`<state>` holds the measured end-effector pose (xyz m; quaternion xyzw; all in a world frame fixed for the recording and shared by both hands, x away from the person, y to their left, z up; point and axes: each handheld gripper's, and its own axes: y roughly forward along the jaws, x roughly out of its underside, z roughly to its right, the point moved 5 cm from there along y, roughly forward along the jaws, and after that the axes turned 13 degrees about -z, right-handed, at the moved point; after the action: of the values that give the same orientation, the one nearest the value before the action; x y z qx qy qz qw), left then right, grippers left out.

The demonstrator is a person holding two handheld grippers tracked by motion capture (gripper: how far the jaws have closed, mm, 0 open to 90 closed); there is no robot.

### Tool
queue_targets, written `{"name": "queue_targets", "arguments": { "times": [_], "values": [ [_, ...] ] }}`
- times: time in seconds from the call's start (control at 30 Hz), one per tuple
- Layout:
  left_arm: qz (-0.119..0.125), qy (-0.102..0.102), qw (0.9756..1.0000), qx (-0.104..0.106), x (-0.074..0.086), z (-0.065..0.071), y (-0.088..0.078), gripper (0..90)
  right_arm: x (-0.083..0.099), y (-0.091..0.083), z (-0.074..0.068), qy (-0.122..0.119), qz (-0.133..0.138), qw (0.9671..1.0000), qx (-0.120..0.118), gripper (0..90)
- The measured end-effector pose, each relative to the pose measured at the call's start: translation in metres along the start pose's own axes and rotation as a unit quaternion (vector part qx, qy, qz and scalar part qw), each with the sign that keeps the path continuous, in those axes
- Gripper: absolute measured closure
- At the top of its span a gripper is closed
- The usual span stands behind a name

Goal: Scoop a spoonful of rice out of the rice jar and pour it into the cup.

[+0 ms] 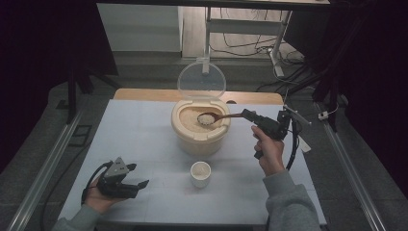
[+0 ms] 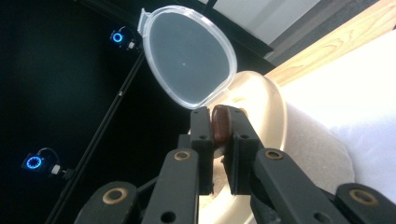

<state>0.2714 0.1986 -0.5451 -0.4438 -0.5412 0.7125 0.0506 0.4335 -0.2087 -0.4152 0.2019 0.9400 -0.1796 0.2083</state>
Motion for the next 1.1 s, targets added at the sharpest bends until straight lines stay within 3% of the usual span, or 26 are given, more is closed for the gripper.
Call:
{"name": "queue_targets", "arguments": {
  "times": [0.47,0.77,1.1],
  "values": [
    [-0.003,0.006,1.0000,-0.001,0.000,0.001,0.000,22.8,0.010,-0.010,-0.011,-0.001,-0.019,0.9994,-0.028,82.6],
    [-0.003,0.005,1.0000,-0.001,-0.001,0.001,0.001,22.7,0.036,-0.025,-0.010,-0.001,-0.050,0.9980,-0.038,82.5],
    [-0.008,0.005,1.0000,-0.001,-0.001,0.001,0.003,22.5,0.065,-0.029,-0.003,-0.005,-0.087,0.9953,-0.041,82.5]
  ]
}}
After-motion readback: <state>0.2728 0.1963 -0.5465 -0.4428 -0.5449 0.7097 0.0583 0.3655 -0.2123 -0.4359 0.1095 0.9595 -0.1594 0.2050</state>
